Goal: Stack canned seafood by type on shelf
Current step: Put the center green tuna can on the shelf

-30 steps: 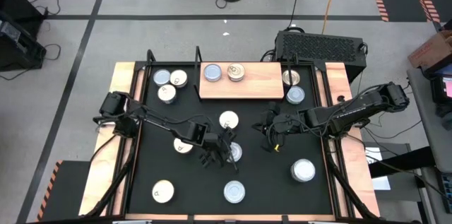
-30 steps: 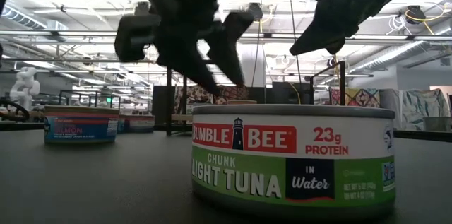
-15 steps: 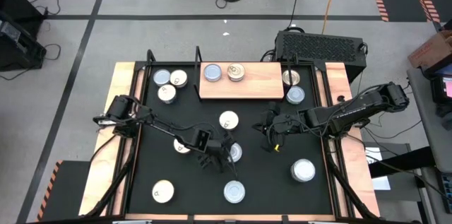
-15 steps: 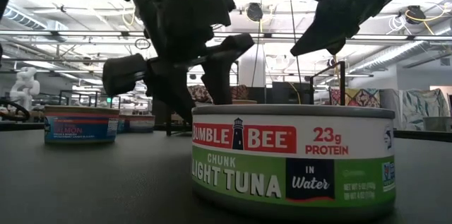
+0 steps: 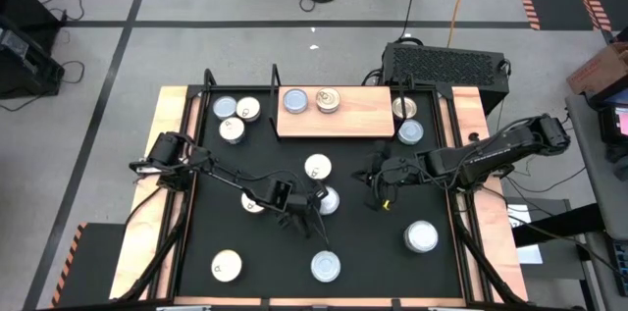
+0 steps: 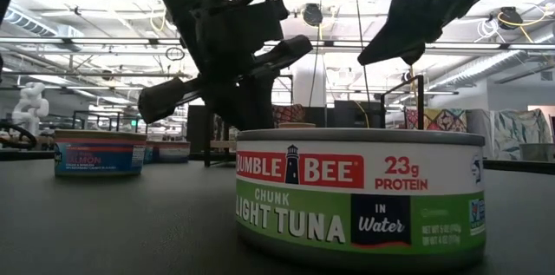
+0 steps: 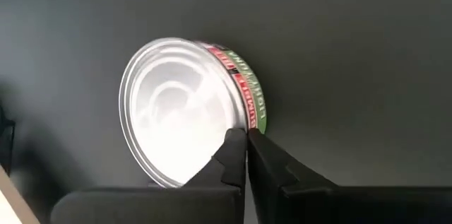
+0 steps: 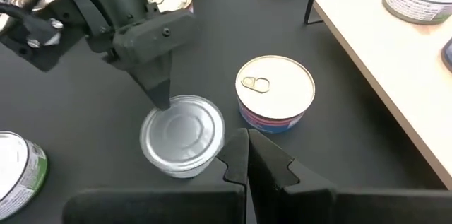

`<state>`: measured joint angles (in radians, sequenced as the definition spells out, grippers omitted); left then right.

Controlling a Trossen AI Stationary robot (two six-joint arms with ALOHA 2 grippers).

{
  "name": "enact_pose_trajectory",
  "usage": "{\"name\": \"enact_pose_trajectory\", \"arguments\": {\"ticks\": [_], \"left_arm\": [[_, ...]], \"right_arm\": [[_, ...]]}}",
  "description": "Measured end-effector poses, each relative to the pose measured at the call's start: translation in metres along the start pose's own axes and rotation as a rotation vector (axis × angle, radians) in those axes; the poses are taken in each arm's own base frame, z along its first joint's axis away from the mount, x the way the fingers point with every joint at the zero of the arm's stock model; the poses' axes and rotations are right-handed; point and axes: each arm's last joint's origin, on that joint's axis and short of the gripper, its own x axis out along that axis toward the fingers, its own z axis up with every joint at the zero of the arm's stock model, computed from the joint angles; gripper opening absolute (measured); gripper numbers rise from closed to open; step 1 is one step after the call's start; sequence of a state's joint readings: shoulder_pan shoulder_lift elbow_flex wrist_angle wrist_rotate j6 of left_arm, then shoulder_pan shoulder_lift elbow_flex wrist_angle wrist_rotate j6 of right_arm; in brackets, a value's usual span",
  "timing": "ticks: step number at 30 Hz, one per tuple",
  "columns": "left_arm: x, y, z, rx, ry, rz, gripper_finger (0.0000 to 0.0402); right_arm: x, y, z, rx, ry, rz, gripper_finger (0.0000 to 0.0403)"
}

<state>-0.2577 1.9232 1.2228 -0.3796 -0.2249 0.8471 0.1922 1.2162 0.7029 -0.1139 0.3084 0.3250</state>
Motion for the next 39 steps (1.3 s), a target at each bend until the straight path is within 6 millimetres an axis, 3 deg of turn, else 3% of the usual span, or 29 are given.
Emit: {"name": "enact_pose_trajectory", "arguments": {"ticks": [8,21,29,39], "left_arm": [[-0.004,0.002,-0.001,0.003,0.032,0.037,0.0002],[-0.035,0.039,0.012,-0.055,-0.019,0.195,0.0001],[-0.033,0.076,-0.012,-0.125,-0.024,0.322,0.0000],[-0.025,0.131,-0.070,-0.202,-0.009,0.536,0.0000]], "right_arm": [[-0.020,-0.002,0.001,0.029,0.008,0.013,0.0000],[-0.034,0.001,-0.002,0.045,0.027,0.031,0.0000],[-0.043,-0.002,0.001,0.054,-0.001,0.027,0.0000],[-0.046,-0.003,0.001,0.043,-0.031,-0.028,0.0000]]}}
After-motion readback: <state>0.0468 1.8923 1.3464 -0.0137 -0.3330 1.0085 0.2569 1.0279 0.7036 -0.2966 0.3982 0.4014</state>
